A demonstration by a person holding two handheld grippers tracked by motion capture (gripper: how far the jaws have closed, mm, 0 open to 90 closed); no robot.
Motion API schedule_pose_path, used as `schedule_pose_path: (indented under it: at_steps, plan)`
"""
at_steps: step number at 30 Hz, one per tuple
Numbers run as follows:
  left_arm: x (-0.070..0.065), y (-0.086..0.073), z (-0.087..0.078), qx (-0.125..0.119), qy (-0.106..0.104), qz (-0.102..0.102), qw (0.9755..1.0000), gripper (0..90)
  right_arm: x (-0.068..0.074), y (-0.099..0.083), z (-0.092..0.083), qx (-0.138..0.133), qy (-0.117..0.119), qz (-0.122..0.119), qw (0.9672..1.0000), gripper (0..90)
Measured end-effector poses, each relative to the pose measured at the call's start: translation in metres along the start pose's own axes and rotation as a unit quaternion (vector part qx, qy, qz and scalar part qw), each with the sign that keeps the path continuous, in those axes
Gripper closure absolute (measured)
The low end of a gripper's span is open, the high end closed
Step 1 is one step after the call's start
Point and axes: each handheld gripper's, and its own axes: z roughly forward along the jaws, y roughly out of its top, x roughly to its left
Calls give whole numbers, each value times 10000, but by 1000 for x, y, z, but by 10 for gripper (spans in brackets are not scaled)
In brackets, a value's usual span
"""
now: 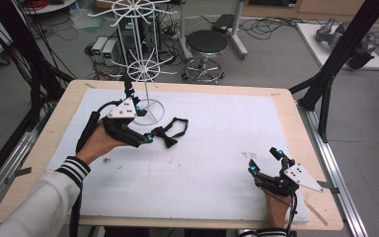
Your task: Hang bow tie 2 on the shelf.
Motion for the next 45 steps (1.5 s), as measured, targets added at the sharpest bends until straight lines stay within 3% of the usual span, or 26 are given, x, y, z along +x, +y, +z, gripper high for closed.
schedule_pose_path:
  at_steps: [6,13,18,28,32,36,44,45]
  plan:
    - [-2,5,14,367,-110,263,9989,167,0,0,0,-3,5,1,10000,111]
    - [-2,8,29,685,-227,370,9967,167,0,0,0,-7,8,-4,10000,111]
    - [1,5,39,1028,-248,468,9933,170,0,0,0,-19,15,-15,10000,111]
    - [8,14,54,1225,-451,536,9900,176,0,0,0,-16,6,-4,10000,111]
    - [9,16,62,1339,-592,589,9875,176,-1,0,0,-12,11,-7,10000,111]
    - [11,19,68,1601,-737,791,9812,176,-1,0,0,-15,13,-28,10000,111]
    - [14,21,79,1805,-882,888,9756,191,-1,0,0,-16,11,-12,10000,111]
    - [15,22,80,1869,-903,921,9739,192,0,0,0,2,19,15,10000,111]
